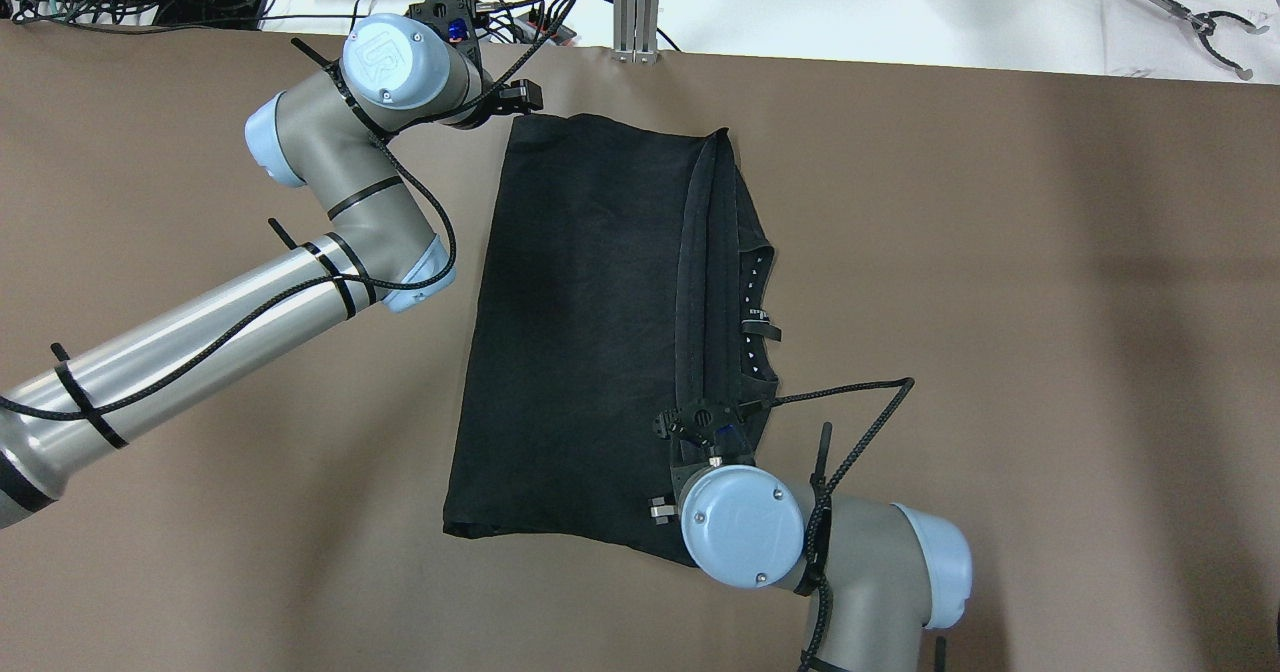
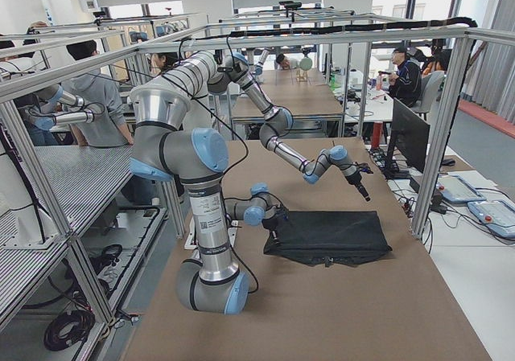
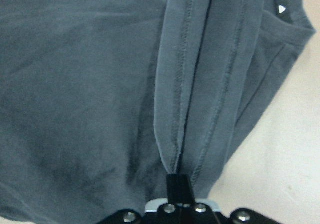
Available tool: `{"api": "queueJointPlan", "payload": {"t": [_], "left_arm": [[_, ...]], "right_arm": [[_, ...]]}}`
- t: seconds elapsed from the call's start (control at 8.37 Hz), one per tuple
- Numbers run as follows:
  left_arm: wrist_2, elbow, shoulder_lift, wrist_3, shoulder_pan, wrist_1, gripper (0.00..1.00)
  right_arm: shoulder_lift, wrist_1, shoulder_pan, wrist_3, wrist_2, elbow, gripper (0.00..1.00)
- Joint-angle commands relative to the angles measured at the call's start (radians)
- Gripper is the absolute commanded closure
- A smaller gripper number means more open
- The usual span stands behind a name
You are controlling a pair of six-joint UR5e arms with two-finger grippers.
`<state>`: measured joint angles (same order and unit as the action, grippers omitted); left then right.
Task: Fold clothes
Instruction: 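Grasp the shirt's near edge with the right gripper and adjust it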
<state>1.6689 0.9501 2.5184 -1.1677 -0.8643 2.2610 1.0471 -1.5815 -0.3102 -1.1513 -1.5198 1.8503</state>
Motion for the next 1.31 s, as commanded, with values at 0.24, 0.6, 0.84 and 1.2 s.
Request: {"api": "queueJointPlan", "payload": {"t": [0.24,0.6,0.84,1.2], "left_arm": [[-0.032,0.102,-0.044,-0.029,0.028,-0.006,0.06],[-0.032,0.102,-0.052,-0.032,0.030,-0.006,0.06],[-0.032,0.102,-0.052,-0.033,0.030,-0.005,0.06],[-0.034,0.102,-0.052,-0.033,0.030,-0.005,0.06]], "right_arm": [[0.194,-0.081,0.146,-0.145,0.027,0.190,1.00],[0.194,-0.081,0.087,-0.128,-0.015,0.227,0.35],[0.183,-0.078,0.076,-0.253,-0.045,0.233,0.05],[0.149,-0.007,0.104,-1.068,0.109,0.219,0.12]]}}
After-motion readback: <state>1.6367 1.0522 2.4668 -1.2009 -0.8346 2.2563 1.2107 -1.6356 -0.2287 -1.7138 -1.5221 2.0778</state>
